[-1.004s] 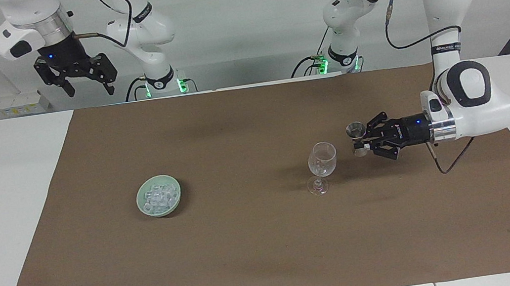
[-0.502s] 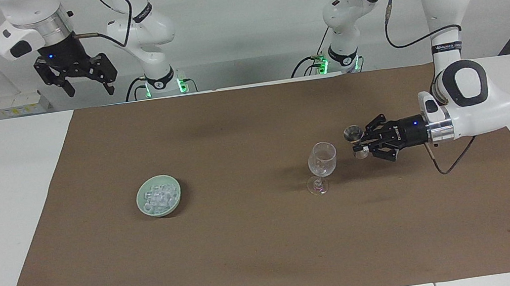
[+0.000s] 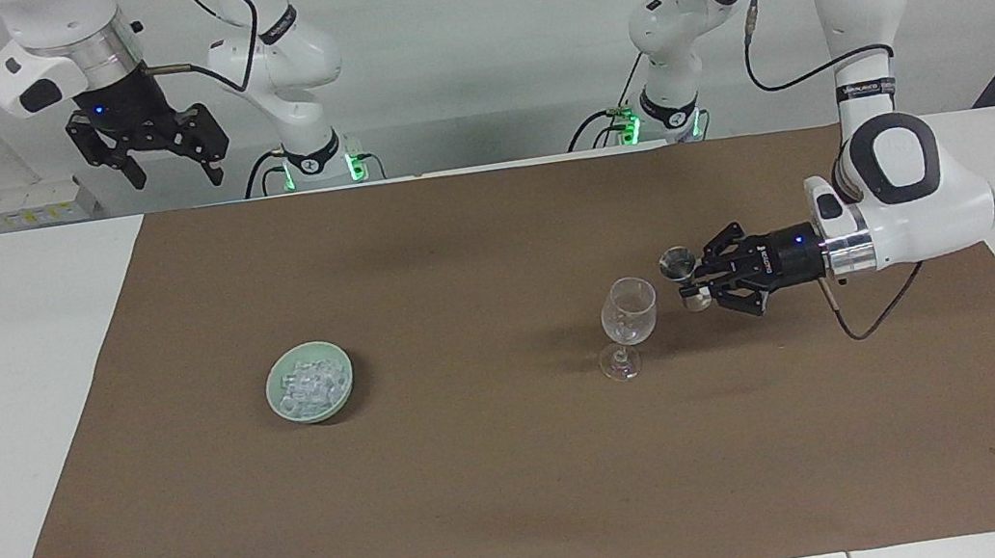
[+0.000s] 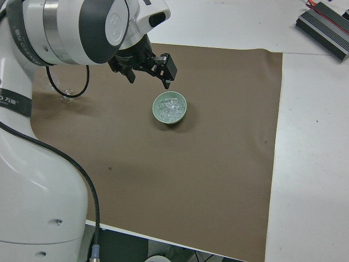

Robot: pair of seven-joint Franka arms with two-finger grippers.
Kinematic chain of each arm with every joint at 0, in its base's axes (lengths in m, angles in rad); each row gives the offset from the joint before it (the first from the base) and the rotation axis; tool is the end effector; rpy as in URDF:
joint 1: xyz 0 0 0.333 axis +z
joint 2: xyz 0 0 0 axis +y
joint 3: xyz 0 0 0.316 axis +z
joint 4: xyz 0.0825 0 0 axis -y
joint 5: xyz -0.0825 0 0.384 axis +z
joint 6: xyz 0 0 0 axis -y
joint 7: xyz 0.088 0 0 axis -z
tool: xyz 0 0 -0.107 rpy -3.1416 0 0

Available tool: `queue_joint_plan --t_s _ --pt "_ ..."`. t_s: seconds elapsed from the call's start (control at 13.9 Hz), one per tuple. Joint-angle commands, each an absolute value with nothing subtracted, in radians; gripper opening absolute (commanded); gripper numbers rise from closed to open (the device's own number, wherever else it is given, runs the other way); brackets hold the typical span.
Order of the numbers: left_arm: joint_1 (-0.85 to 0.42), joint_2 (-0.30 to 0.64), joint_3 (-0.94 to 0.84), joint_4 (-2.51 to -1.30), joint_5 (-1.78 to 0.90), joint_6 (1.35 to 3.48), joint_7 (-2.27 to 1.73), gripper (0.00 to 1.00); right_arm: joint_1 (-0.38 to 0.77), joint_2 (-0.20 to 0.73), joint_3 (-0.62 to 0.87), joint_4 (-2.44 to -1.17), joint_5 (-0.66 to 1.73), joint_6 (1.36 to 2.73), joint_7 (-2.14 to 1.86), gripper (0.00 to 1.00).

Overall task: Pour wine and add ice with both arms
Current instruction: 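Lift the silver cup with the left gripper over the wine glass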

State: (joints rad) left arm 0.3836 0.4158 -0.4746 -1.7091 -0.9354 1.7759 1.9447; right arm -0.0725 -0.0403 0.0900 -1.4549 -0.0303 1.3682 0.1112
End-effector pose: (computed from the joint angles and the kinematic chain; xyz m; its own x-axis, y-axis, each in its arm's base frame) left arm 0.6319 -0.0949 0.3948 0.0087 -0.4572 0.8893 -0.9876 0.1354 0.0792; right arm 0.5191 0.0066 0.6823 0.9941 -0.0998 -0.0424 -0.0982 -0.9944 0.0385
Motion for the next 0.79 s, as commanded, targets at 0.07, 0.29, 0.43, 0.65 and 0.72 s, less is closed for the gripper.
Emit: queue_joint_plan --t_s 0.07,0.29,0.43,0.65,0.72 --pt "0.368 0.367 -0.462 -1.738 -0.882 1.805 1.913 0.00 -0.094 -0.052 0.094 -1.460 -0.006 1.365 0.083 1.00" --pt "0.367 0.368 -0.462 -1.732 -0.874 1.802 1.907 0.00 -0.092 -0.052 0.095 -1.460 -0.006 1.364 0.083 1.00" --pt "0.365 0.359 -0.462 -1.729 -0.852 1.804 1.902 0.00 -0.092 -0.054 0.094 -1.460 -0.008 1.365 0.083 1.00" --pt "0.354 0.351 -0.462 -1.727 -0.830 1.807 1.868 0.00 -0.092 -0.052 0.094 -1.460 -0.006 1.365 0.083 1.00" --pt "0.353 0.344 -0.462 -1.727 -0.828 1.812 1.864 0.00 -0.092 -0.052 0.094 -1.460 -0.008 1.364 0.083 1.00"
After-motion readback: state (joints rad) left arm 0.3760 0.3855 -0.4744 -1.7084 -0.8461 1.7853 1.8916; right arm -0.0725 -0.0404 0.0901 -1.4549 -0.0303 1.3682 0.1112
